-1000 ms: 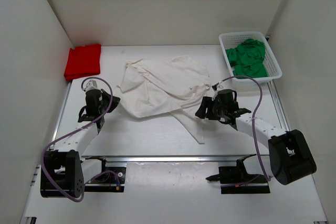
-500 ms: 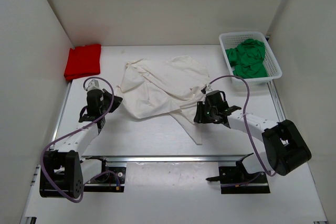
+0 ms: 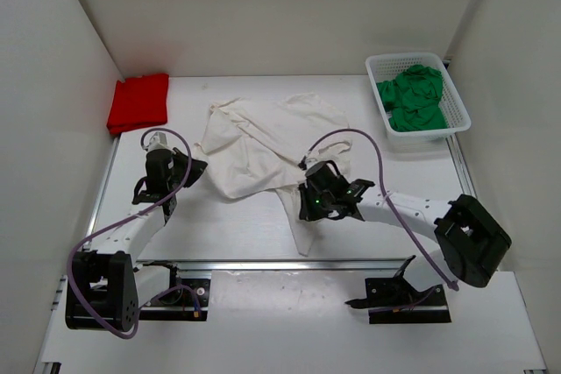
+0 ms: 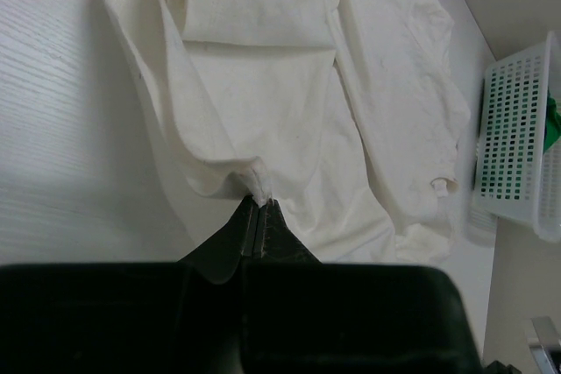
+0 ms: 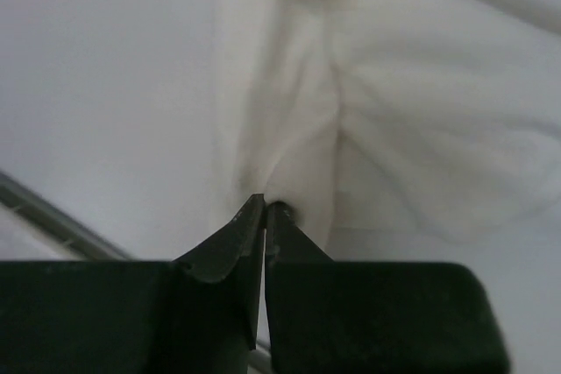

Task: Fold and stack the t-shirts
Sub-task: Flatten out the tshirt

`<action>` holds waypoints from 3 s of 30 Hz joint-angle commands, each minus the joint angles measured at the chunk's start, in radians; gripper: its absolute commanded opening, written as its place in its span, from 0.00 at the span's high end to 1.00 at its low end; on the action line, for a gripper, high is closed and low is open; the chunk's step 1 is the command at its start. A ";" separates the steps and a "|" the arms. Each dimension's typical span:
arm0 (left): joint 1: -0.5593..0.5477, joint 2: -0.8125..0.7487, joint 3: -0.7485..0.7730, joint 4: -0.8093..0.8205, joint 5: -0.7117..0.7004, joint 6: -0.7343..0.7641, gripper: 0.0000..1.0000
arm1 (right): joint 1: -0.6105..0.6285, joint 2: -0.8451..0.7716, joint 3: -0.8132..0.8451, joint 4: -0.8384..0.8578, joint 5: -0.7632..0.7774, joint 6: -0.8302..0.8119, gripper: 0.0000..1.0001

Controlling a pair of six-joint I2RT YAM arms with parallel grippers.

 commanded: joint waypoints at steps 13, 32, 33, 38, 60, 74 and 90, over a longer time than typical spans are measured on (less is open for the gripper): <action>0.054 -0.009 0.059 0.021 0.066 -0.026 1.00 | 0.202 0.153 0.284 0.038 -0.241 0.078 0.57; -0.016 -0.037 -0.020 0.018 0.042 -0.005 1.00 | -0.434 -0.026 -0.204 0.201 -0.098 0.065 0.79; -0.022 -0.037 -0.020 0.015 0.042 0.000 1.00 | -0.447 -0.003 -0.198 0.228 -0.100 0.070 0.87; -0.058 -0.041 -0.044 0.017 0.031 0.000 1.00 | -0.584 0.109 0.005 0.207 -0.069 0.030 1.00; -0.311 -0.167 -0.053 -0.037 -0.166 0.093 1.00 | -0.014 -0.514 -0.318 -0.248 0.198 0.286 0.60; -0.288 -0.193 -0.104 -0.005 -0.115 0.073 1.00 | 0.199 -0.219 -0.200 -0.273 0.336 0.367 0.55; -0.266 -0.172 -0.093 0.020 -0.095 0.064 1.00 | 0.216 -0.036 -0.195 -0.296 0.371 0.351 0.85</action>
